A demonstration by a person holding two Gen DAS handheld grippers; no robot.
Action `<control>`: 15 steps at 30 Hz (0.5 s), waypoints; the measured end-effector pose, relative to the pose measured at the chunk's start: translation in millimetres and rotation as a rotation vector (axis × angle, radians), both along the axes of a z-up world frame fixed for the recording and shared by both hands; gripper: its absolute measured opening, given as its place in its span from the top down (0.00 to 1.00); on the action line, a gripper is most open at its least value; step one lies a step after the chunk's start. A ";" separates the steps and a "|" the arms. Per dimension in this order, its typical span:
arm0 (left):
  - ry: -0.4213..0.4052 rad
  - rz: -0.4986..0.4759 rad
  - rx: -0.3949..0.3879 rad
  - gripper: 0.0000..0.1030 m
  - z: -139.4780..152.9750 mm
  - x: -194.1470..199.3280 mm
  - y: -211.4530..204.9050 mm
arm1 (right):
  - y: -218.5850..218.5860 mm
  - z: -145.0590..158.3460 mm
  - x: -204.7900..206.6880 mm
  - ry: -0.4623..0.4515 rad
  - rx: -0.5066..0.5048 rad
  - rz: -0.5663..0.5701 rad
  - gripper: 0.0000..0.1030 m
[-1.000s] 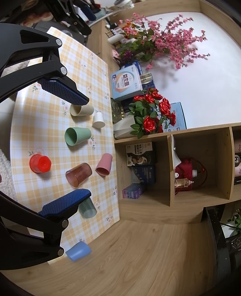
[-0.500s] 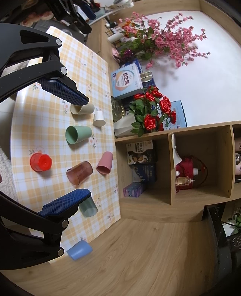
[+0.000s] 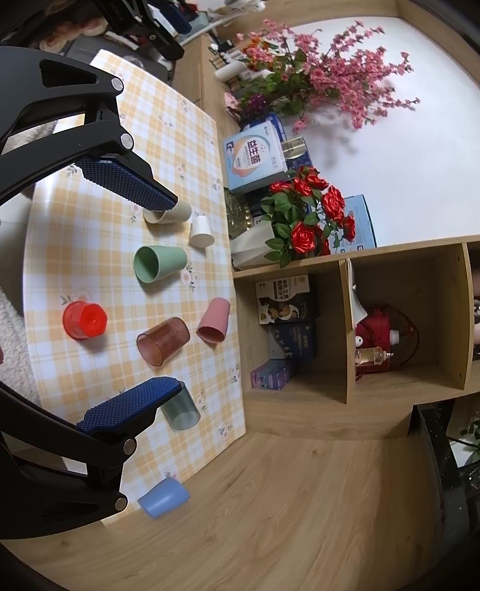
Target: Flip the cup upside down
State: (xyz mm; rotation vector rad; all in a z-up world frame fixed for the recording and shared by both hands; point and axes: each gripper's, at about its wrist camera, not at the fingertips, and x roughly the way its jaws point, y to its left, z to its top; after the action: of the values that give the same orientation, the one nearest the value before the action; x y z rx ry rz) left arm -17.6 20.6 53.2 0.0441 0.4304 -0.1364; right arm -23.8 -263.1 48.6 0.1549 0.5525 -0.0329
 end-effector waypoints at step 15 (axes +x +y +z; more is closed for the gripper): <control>-0.003 0.003 0.003 0.06 2.0 -0.4 1.1 | -0.6 -0.8 0.5 0.004 0.000 -0.003 0.14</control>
State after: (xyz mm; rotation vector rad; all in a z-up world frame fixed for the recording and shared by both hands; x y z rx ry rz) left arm -18.0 21.7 55.3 0.0466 0.4275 -0.1329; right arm -23.3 -263.7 47.8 0.1553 0.5562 -0.0360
